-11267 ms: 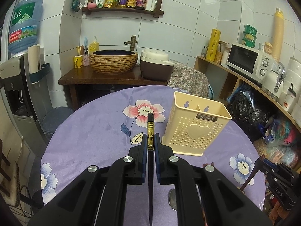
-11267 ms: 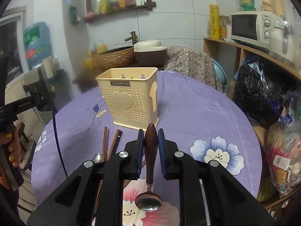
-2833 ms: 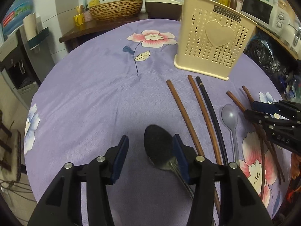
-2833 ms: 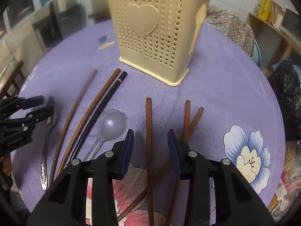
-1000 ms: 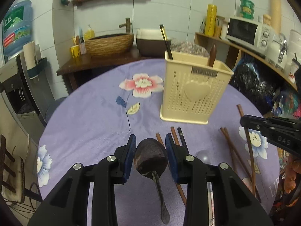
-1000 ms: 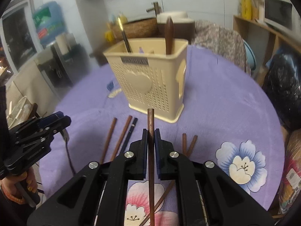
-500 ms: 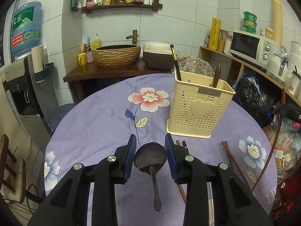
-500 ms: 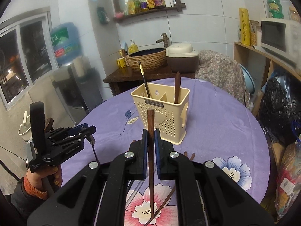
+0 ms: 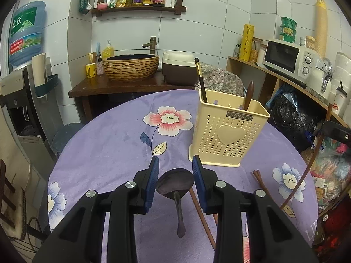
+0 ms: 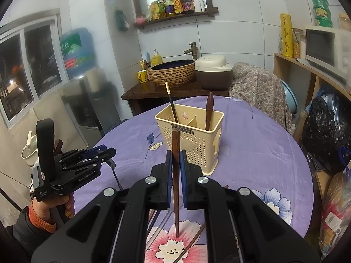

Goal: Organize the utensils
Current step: 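Lift the metal spoon with the left tool while the right tool lifts the chopstick, then carry the metal spoon and chopstick with both tools over the beige caddy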

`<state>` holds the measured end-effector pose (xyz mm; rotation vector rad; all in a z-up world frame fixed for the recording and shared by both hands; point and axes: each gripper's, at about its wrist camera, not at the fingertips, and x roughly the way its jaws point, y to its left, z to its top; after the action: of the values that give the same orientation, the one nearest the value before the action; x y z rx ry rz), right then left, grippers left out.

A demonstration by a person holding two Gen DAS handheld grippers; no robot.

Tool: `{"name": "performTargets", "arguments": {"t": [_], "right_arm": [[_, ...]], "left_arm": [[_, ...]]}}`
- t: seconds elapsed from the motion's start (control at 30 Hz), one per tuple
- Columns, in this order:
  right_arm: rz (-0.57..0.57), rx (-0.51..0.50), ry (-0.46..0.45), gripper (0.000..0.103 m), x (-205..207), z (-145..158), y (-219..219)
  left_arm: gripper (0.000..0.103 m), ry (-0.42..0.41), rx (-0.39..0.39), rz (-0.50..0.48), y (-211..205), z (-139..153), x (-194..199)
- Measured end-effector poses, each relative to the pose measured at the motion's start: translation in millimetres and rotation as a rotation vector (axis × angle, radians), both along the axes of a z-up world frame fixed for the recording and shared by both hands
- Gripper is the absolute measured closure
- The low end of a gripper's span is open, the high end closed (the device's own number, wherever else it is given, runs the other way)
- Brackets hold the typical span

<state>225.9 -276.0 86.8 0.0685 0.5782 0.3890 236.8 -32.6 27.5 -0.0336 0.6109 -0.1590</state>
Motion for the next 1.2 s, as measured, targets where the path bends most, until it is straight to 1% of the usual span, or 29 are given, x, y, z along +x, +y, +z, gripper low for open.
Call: {"name": "performTargets", "arguments": {"t": [0.17,0.27,0.37,0.43,0.5,0.57,0.67,0.77,0.87,0.93,1.0,1.07,1.13,1.2], "right_arm": [[0.008,-0.008,-0.008,0.095,0,5,2],[0.016,0.001,-0.018,0.095,3,14,1],[0.019,0.012,-0.046,0.095,7,31,-2],[0.015,0.029,-0.072,0.095,12,48,-5],[0.004,0.039,-0.112,0.095,18,71,-7],[-0.018,0.045,-0.149,0.095,27,91,-8],[-0.060,0.071,-0.195,0.095,43,122,-13],[-0.099,0.076,-0.239,0.095,59,147,-13],[-0.128,0.082,-0.262,0.095,71,159,-13],[-0.146,0.079,-0.274,0.095,79,160,-13],[-0.159,0.073,-0.277,0.095,87,155,-12],[-0.176,0.067,-0.269,0.095,96,144,-12],[-0.183,0.067,-0.261,0.095,103,132,-12],[-0.189,0.064,-0.248,0.095,110,120,-11]], "left_arm": [[0.071,0.004,-0.023,-0.016,2,6,6],[0.071,-0.004,-0.038,-0.038,0,18,10],[0.071,-0.033,-0.069,-0.072,-1,45,17],[0.071,-0.064,-0.079,-0.085,-3,64,20],[0.071,-0.105,-0.119,-0.112,-4,94,27],[0.071,-0.132,-0.147,-0.128,-7,114,35],[0.071,-0.209,-0.135,-0.120,-22,148,51],[0.071,-0.231,-0.141,-0.121,-35,163,71],[0.071,-0.240,-0.130,-0.106,-45,166,90],[0.071,-0.227,-0.125,-0.104,-52,160,105],[0.071,-0.212,-0.120,-0.098,-57,151,116],[0.071,-0.209,-0.123,-0.097,-60,141,123],[0.071,-0.215,-0.109,-0.090,-64,126,129],[0.071,-0.192,-0.099,-0.084,-67,111,133]]}}
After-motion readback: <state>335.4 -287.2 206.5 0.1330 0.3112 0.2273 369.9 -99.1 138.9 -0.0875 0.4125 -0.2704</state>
